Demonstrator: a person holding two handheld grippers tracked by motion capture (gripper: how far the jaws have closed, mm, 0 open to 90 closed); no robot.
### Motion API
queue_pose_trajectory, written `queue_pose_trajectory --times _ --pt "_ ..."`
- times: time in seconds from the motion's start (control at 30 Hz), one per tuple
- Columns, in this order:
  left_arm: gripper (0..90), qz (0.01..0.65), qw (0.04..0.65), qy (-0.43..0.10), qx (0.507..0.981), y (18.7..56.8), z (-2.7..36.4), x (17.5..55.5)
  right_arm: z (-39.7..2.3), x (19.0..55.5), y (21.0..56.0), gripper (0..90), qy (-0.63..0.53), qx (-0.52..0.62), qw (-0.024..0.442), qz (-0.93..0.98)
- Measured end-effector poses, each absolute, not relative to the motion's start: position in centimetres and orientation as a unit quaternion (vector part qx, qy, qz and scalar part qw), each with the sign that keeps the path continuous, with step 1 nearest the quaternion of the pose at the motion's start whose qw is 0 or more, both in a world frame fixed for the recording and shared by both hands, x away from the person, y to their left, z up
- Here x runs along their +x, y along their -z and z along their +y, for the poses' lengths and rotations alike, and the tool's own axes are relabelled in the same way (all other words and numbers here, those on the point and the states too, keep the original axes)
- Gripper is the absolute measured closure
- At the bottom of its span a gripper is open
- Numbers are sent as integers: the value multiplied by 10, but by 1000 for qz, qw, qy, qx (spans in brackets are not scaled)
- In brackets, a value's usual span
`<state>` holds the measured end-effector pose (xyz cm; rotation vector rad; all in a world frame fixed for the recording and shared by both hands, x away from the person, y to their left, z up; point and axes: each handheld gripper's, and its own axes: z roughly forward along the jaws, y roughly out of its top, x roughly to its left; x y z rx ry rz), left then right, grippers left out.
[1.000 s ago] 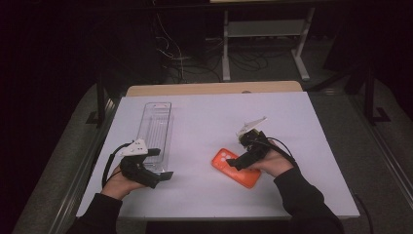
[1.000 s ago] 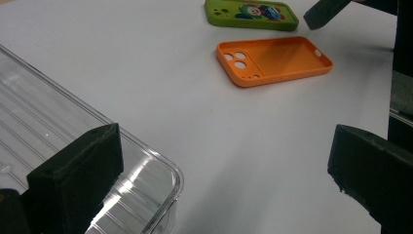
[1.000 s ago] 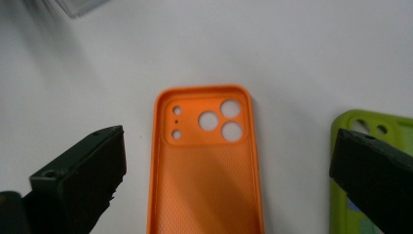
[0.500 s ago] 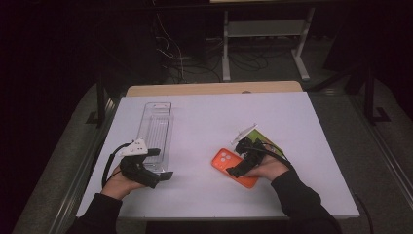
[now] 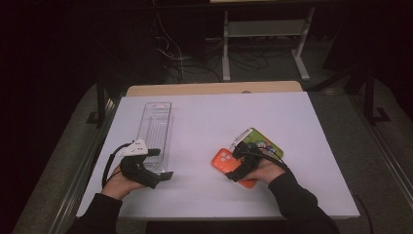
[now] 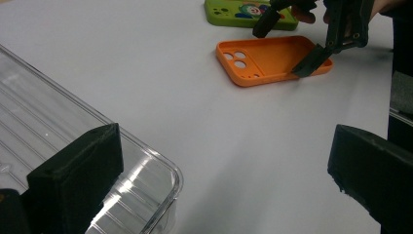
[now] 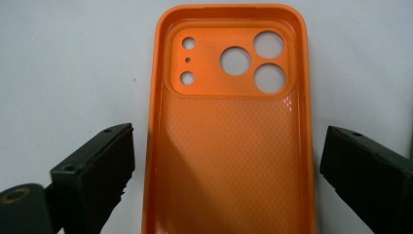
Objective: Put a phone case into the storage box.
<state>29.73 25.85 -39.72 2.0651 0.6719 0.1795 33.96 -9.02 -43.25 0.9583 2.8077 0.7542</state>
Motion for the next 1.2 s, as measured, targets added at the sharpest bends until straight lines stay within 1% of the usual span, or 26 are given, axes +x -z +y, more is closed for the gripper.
queue_pose_trajectory --times 0.2,0.3,0.47,0.57,0.8,1.2 --pt "0 273 461 -73 841 397 258 297 -90 340 436 99 -244 307 49 919" --pt "0 274 463 -73 840 398 258 297 -90 339 436 124 -244 310 46 918" --pt "0 274 463 -73 840 398 258 297 -88 338 437 127 -240 309 47 919" --pt "0 275 464 -72 839 398 258 297 -86 337 438 127 -235 303 63 921" --pt "0 275 462 -74 840 398 258 297 -86 336 439 136 -234 302 67 922" --pt "0 274 463 -73 840 397 258 297 -89 340 436 150 -240 303 49 921"
